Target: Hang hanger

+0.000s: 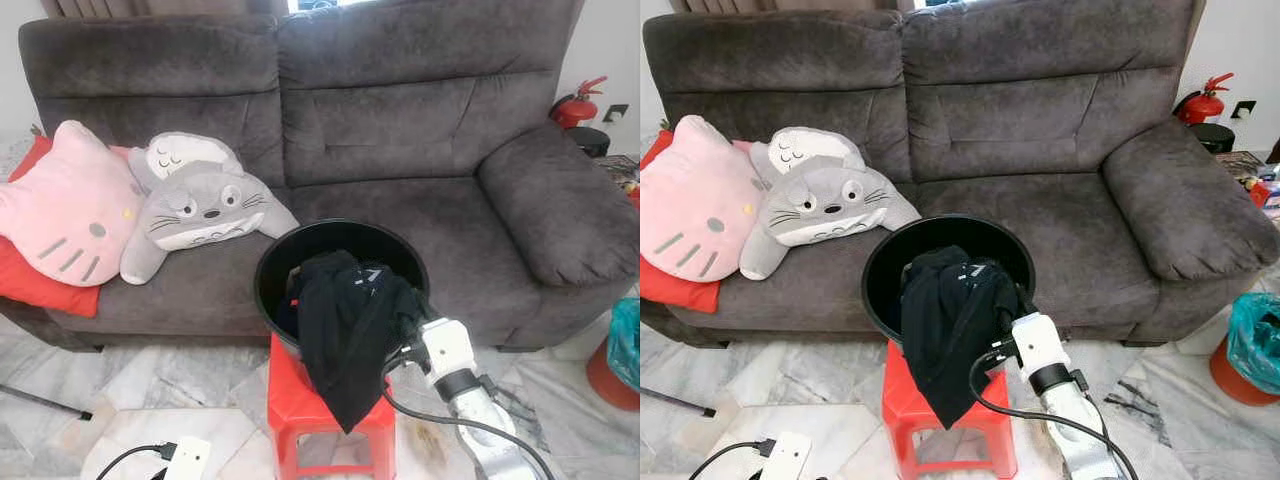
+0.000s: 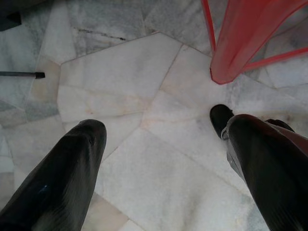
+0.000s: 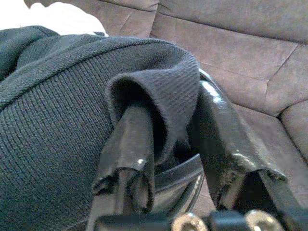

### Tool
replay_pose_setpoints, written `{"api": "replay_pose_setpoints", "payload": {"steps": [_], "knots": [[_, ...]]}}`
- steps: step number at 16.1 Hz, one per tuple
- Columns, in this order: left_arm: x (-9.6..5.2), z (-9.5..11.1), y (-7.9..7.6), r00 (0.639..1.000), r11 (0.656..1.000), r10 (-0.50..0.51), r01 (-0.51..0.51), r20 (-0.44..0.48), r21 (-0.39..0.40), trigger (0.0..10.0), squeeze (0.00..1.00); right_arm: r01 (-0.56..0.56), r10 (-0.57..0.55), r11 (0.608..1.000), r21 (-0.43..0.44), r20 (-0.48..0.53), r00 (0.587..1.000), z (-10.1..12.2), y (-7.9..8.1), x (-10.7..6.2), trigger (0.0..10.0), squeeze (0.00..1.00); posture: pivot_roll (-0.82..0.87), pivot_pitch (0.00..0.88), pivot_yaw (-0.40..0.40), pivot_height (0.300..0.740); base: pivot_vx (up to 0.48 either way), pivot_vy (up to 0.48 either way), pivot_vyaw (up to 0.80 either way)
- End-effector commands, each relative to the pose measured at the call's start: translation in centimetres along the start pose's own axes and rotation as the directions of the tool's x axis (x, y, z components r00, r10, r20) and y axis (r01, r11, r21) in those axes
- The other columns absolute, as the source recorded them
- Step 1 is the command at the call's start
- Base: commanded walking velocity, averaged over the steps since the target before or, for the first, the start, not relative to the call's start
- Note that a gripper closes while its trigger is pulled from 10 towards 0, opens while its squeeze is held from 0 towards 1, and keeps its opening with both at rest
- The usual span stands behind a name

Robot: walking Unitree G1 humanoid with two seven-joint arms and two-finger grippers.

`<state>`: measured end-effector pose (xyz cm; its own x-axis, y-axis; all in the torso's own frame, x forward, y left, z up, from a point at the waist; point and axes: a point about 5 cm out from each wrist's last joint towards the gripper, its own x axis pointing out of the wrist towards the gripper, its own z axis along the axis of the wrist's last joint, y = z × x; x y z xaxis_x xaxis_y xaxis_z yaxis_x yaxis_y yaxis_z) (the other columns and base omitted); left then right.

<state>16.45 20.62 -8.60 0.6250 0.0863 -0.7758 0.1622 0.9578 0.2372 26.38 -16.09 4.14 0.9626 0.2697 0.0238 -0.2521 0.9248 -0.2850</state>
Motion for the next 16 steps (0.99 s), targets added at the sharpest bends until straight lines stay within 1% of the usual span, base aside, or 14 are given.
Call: {"api": "replay_pose_setpoints", "payload": {"steps": [1, 8, 10, 11, 12, 13, 15, 16], "knots": [[-0.1, -0.6, 0.4, 0.999, 1.000, 0.005, -0.004, -0.033, 0.016, 10.0, 0.00, 0.003, -0.003, 1.000, 0.007, 0.008, 1.000, 0.1, -0.1, 0.0, 0.0, 0.00, -0.20, 0.000, 0.090, 0.740, 0.000, 0.000, 0.00], [-0.3, -1.1, 0.5, 0.999, 1.000, 0.007, -0.006, -0.053, 0.016, 10.0, 0.00, 0.025, -0.025, 1.000, 0.003, 0.007, 1.000, 0.1, -0.3, 0.0, 0.0, 0.00, -0.19, 0.000, 0.091, 0.740, 0.000, 0.000, 0.00], [-0.3, -1.3, 0.5, 0.998, 1.000, 0.006, -0.005, -0.061, 0.016, 10.0, 0.00, 0.104, -0.105, 0.994, -0.019, -0.062, 0.993, -0.6, -1.3, -0.1, 0.0, 0.00, -0.19, 0.000, 0.090, 0.740, 0.000, 0.000, 0.00], [-0.3, -1.4, 0.5, 0.998, 1.000, 0.006, -0.005, -0.063, 0.016, 10.0, 0.00, 0.137, -0.138, 0.990, -0.026, -0.075, 0.988, -0.7, -1.8, -0.1, 0.0, 0.00, -0.19, 0.000, 0.091, 0.740, 0.000, 0.000, 0.00], [-0.3, -1.4, 0.5, 0.998, 1.000, 0.006, -0.005, -0.066, 0.016, 10.0, 0.00, 0.181, -0.183, 0.983, -0.039, -0.051, 0.982, 0.0, -2.7, 0.1, 0.0, 0.00, -0.19, 0.000, 0.091, 0.740, 0.000, 0.000, 0.00], [-0.4, -1.6, 0.5, 0.998, 1.000, 0.006, -0.005, -0.070, 0.016, 10.0, 0.00, 0.229, -0.229, 0.972, -0.046, 0.004, 0.973, 1.2, -3.7, 0.5, 0.0, 0.00, -0.20, 0.000, 0.091, 0.740, 0.000, 0.000, 0.00], [-0.4, -1.8, 0.6, 0.997, 1.000, 0.006, -0.004, -0.076, 0.017, 10.0, 0.00, 0.273, -0.266, 0.959, -0.071, 0.101, 0.959, 3.8, -5.0, 1.4, 0.0, 0.00, -0.20, 0.000, 0.092, 0.740, 0.000, 0.000, 0.00], [-0.4, -1.8, 0.6, 0.997, 1.000, 0.005, -0.004, -0.076, 0.017, 10.0, 0.00, 0.278, -0.268, 0.957, -0.076, 0.124, 0.955, 4.4, -5.2, 1.7, 0.0, 0.00, -0.20, 0.000, 0.092, 0.740, 0.000, 0.000, 0.00]]}}
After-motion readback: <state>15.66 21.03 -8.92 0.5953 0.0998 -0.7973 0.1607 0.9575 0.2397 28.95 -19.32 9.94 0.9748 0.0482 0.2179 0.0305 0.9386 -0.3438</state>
